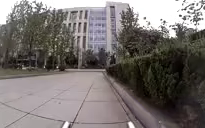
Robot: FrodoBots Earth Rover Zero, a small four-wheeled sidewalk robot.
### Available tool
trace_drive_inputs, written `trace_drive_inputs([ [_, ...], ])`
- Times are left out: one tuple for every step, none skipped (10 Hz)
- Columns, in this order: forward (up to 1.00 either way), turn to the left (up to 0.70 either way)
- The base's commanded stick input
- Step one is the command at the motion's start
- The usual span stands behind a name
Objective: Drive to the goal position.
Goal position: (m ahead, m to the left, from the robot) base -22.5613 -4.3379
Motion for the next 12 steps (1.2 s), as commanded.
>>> trace_drive_inputs([
  [0.45,0.06],
  [0.45,0.26],
  [0.45,0.27],
  [0.45,0.27],
  [0.45,0.27],
  [0.45,0.27],
  [0.45,0.27],
  [0.45,0.27],
  [0.22,0.36],
  [0.0,0.45],
  [0.0,0.45],
  [0.0,0.45],
])
